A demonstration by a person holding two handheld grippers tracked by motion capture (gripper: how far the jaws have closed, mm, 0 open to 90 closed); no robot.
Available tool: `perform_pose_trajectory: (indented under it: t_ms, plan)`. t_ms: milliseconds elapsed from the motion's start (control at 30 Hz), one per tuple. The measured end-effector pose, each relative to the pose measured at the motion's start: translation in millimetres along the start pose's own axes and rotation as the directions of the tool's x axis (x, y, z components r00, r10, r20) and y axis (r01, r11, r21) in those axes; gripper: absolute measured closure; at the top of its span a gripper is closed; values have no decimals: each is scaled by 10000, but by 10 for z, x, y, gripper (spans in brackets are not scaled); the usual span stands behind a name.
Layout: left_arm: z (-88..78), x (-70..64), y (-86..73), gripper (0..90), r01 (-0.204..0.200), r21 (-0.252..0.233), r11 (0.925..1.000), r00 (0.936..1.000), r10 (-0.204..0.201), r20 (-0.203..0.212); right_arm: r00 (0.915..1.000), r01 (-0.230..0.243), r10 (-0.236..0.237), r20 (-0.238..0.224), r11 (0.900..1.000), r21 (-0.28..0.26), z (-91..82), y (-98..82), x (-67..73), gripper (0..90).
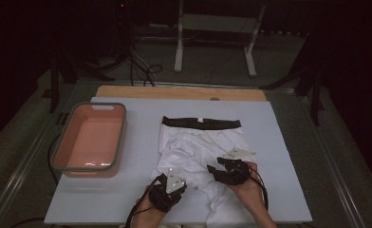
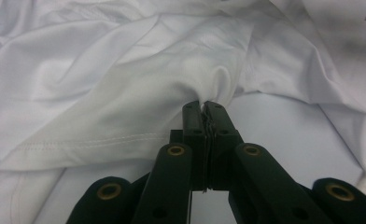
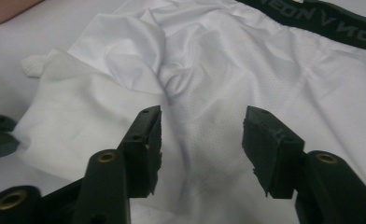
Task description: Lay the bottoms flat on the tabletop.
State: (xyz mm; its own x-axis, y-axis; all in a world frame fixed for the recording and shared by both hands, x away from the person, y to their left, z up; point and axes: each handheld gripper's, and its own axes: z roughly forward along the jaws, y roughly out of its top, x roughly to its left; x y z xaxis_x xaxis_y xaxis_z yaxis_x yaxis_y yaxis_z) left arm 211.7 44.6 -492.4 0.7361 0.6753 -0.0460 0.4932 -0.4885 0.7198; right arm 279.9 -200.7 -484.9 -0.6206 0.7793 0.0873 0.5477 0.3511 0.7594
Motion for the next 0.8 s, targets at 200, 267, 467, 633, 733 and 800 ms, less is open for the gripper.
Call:
perform_pose_trajectory:
  t_ms: [200, 267, 467, 633, 733, 800]
  plan:
    - [-54, -63, -37, 891, 98, 61, 9999, 9996, -100, 262, 9997, -158, 162, 173, 9996, -214, -71, -9, -63, 413]
    - [-64, -85, -48, 890, 65, 102, 9999, 9996, -68, 292, 9996, -196, 200, 198, 9996, -225, -79, -11, -65, 412]
    - [-48, -224, -47, 890, 10, 89, 10000, 9966, -17, 829, 9995, -177, 184, 238, 9995, -264, -94, -13, -74, 406]
    - [7, -362, 3, 888, -262, -131, 9996, 9879, 279, 1523, 9997, -130, 136, 201, 9996, -266, -83, -6, -57, 406]
    - [67, -423, 34, 879, -475, -300, 9984, 9777, 526, 2034, 9998, -42, 46, 181, 9997, -245, -74, -6, -50, 404]
    - [43, -401, 52, 652, -484, -479, 9977, 9823, 562, 1787, 9996, 16, -9, 285, 9997, -226, -79, -10, -36, 398]
